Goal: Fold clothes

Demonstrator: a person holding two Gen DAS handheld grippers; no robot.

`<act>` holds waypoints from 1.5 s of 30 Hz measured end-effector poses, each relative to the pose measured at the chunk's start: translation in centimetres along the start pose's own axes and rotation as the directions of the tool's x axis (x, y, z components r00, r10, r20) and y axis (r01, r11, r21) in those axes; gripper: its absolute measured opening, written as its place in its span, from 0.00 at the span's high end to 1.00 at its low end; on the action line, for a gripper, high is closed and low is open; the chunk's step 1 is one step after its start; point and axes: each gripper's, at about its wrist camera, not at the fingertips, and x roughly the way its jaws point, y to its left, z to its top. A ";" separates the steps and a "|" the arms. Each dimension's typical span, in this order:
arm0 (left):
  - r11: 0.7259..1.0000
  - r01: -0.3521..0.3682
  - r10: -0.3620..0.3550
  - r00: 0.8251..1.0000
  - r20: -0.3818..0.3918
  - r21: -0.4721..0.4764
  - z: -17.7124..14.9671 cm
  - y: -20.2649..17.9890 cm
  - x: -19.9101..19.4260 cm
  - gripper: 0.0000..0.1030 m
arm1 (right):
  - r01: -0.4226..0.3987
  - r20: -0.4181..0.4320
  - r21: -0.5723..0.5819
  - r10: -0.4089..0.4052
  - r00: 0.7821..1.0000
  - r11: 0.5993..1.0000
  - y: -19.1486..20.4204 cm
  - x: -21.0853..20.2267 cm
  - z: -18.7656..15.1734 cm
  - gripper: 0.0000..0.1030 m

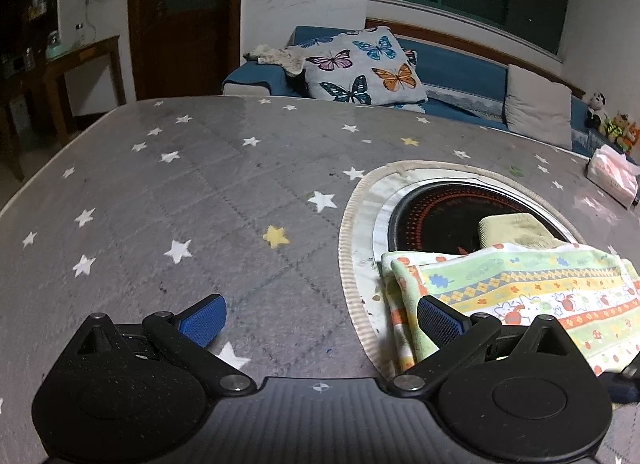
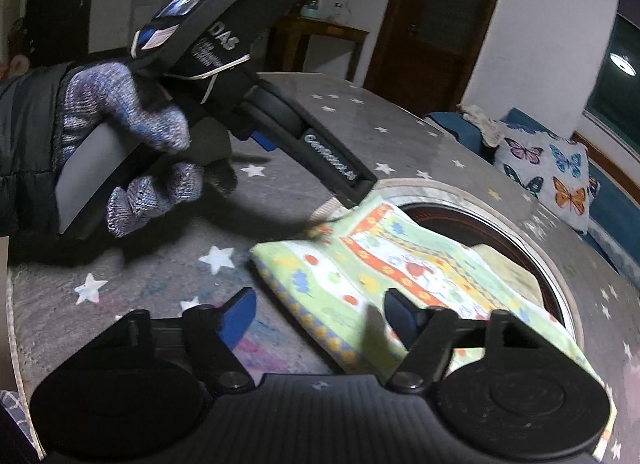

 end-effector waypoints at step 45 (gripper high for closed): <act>0.901 0.318 -0.346 0.937 -0.048 -0.295 -0.3 -2.1 -0.9 0.84 | -0.038 0.150 0.216 0.006 0.989 0.976 -3.1 -4.6 -0.5 0.82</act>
